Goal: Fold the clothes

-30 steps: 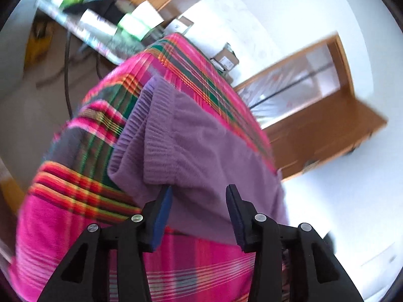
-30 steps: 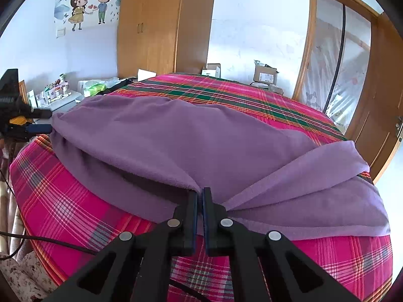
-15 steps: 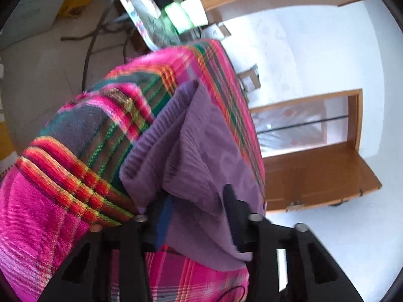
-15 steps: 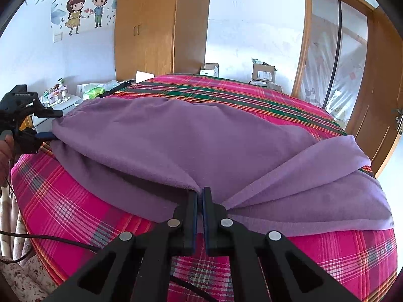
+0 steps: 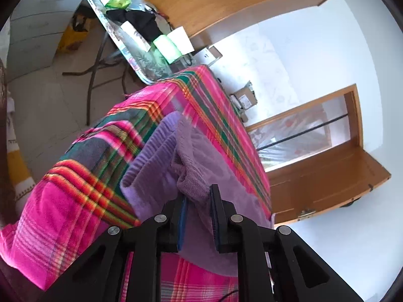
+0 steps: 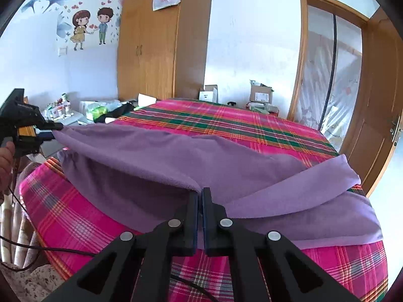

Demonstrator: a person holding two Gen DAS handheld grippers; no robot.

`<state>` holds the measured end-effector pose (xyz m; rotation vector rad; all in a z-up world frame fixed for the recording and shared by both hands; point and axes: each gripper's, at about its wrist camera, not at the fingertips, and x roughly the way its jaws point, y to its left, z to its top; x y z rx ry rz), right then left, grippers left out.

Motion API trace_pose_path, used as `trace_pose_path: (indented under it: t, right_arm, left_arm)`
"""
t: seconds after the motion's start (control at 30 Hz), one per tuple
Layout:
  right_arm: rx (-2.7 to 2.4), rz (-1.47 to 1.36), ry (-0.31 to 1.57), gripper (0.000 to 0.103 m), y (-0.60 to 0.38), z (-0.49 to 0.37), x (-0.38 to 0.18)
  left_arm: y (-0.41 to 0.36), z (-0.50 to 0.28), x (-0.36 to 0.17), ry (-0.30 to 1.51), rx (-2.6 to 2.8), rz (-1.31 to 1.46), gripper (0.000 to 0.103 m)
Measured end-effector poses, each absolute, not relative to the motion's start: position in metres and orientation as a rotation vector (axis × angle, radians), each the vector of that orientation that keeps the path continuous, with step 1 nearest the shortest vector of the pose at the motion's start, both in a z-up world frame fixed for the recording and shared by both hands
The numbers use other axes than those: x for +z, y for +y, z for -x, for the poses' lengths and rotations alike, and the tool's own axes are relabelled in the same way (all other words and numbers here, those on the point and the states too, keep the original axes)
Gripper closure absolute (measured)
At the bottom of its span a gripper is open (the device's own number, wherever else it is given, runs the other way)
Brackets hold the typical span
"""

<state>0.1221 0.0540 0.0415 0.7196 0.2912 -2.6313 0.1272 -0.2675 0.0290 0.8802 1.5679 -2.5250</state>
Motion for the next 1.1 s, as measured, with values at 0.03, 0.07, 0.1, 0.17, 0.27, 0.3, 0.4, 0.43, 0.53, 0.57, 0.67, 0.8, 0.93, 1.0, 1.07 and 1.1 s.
trace_pose_path:
  t: [0.03,0.07,0.1,0.17,0.27,0.3,0.4,0.43,0.53,0.57,0.67,0.8,0.93,1.0,1.07,1.1]
  right_arm:
    - [-2.62,-0.718,0.305,0.1,0.053,-0.124,0.041]
    - [-2.607,-0.719,0.318,0.1,0.052,-0.126,0.04]
    - [-2.593,-0.731,0.338,0.1,0.05,-0.126,0.038]
    - [-2.565,-0.775,0.364,0.1,0.046,-0.124,0.029]
    - [-2.53,-0.835,0.369,0.1,0.044,-0.12,0.018]
    - [-2.523,-0.852,0.362,0.1,0.044,-0.118,0.015]
    - [-2.506,-0.88,0.356,0.1,0.045,-0.115,0.01]
    - [-2.501,-0.889,0.361,0.1,0.045,-0.114,0.009]
    - [-2.485,-0.918,0.368,0.1,0.044,-0.112,0.004]
    - [-2.479,-0.929,0.361,0.099,0.045,-0.111,0.003]
    - [-2.446,-0.981,0.329,0.096,0.047,-0.107,-0.001]
    - [-2.415,-1.01,0.238,0.094,0.056,-0.105,0.0]
    - [-2.377,-1.029,0.1,0.093,0.072,-0.101,0.004]
    - [-2.351,-1.043,0.028,0.093,0.081,-0.1,0.005]
    - [-2.327,-1.052,-0.035,0.093,0.092,-0.1,0.007]
    - [-2.315,-1.053,-0.063,0.093,0.097,-0.101,0.007]
  left_arm:
    - [-0.267,-0.128,0.027,1.542,-2.515,-0.887,0.086]
    - [-0.267,-0.129,0.025,1.514,-2.505,-0.897,0.086]
    - [-0.268,-0.128,0.023,1.481,-2.496,-0.917,0.086]
    - [-0.268,-0.126,0.018,1.456,-2.466,-0.938,0.086]
    - [-0.268,-0.123,0.01,1.422,-2.437,-0.984,0.086]
    - [-0.267,-0.123,0.008,1.413,-2.431,-0.997,0.086]
    - [-0.268,-0.121,0.003,1.402,-2.412,-1.018,0.085]
    - [-0.268,-0.121,0.002,1.399,-2.408,-1.023,0.085]
    - [-0.268,-0.12,0.0,1.393,-2.394,-1.035,0.084]
    - [-0.269,-0.12,-0.001,1.396,-2.39,-1.036,0.084]
    - [-0.265,-0.122,0.004,1.362,-2.382,-1.046,0.083]
    - [-0.259,-0.13,0.015,1.285,-2.379,-1.024,0.078]
    - [-0.251,-0.14,0.033,1.207,-2.405,-0.949,0.078]
    - [-0.244,-0.143,0.045,1.159,-2.437,-0.905,0.078]
    - [-0.237,-0.145,0.057,1.111,-2.467,-0.861,0.078]
    - [-0.234,-0.146,0.062,1.091,-2.482,-0.843,0.078]
